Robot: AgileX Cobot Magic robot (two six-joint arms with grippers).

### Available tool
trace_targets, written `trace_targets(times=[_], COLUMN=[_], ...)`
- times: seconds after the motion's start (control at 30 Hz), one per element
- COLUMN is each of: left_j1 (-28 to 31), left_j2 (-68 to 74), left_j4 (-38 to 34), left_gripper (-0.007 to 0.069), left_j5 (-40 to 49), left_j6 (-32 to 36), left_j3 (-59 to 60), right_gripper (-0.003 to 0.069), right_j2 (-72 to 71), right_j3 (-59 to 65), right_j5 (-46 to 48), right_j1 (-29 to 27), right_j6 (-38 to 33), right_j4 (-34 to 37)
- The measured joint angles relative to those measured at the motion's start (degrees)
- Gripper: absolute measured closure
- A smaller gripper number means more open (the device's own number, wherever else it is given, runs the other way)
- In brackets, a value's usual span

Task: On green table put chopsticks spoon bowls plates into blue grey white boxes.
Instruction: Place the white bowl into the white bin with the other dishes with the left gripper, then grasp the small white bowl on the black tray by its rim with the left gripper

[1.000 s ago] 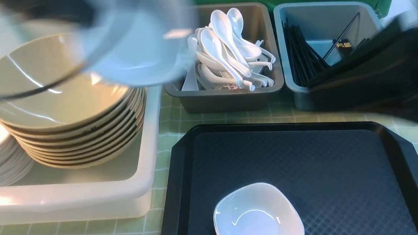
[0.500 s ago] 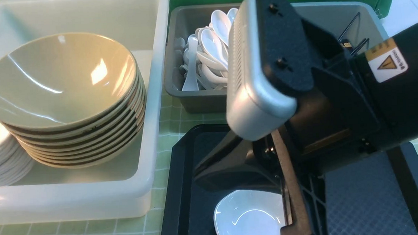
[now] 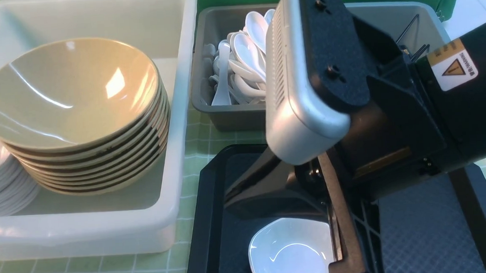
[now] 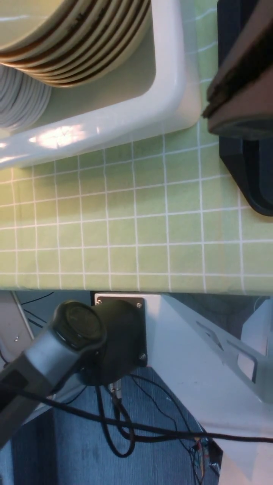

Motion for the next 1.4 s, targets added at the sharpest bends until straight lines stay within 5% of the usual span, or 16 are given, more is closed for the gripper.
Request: trace_targets(times=[0.27,0.53,0.73,0.9,1.07,1.2,1.4], left_j1=[-1.1,-3.46,-3.68,-5.34,-15.72,-30.34,-50.94], left_j2=[4.1,4.48,4.48,2.66,-2.85,-4.25,0.09], left_j4=[1.13,4.4,12.43,11.35,1.11,-6.63,-8.78], left_gripper=[0.0561,0.0277,0.0043,-0.0008,-0.0003,0.0049,0.0113], left_j5=[3.22,3.69,5.39,9.02,7.49,8.65,11.46], left_j6=[0.06,-0.32,-9.42,-6.54,9.47,22.05,32.43], left_j3=[0.14,-0.07,-3.21,-6.48,-7.5,-7.56,-7.41], right_gripper=[0.0622,0.0615,0.0608,0.0601,0.0597,0.0591,0.0585], right_j2=[0.0,0.0,-0.36,-2.65,-6.36,-11.51,-18.73], right_j3=[0.0,0.0,0.0,0.0,0.0,0.84,7.55], right_j5=[0.07,0.41,0.87,2.0,6.46,10.62,10.96], right_j1=[0.0,0.0,0.0,0.0,-0.92,-4.68,-9.58], right_j6=[0.0,0.05,2.37,11.23,18.67,19.83,23.49], right_j4=[-0.04,-0.04,-2.48,-14.03,-23.38,-24.66,-25.15])
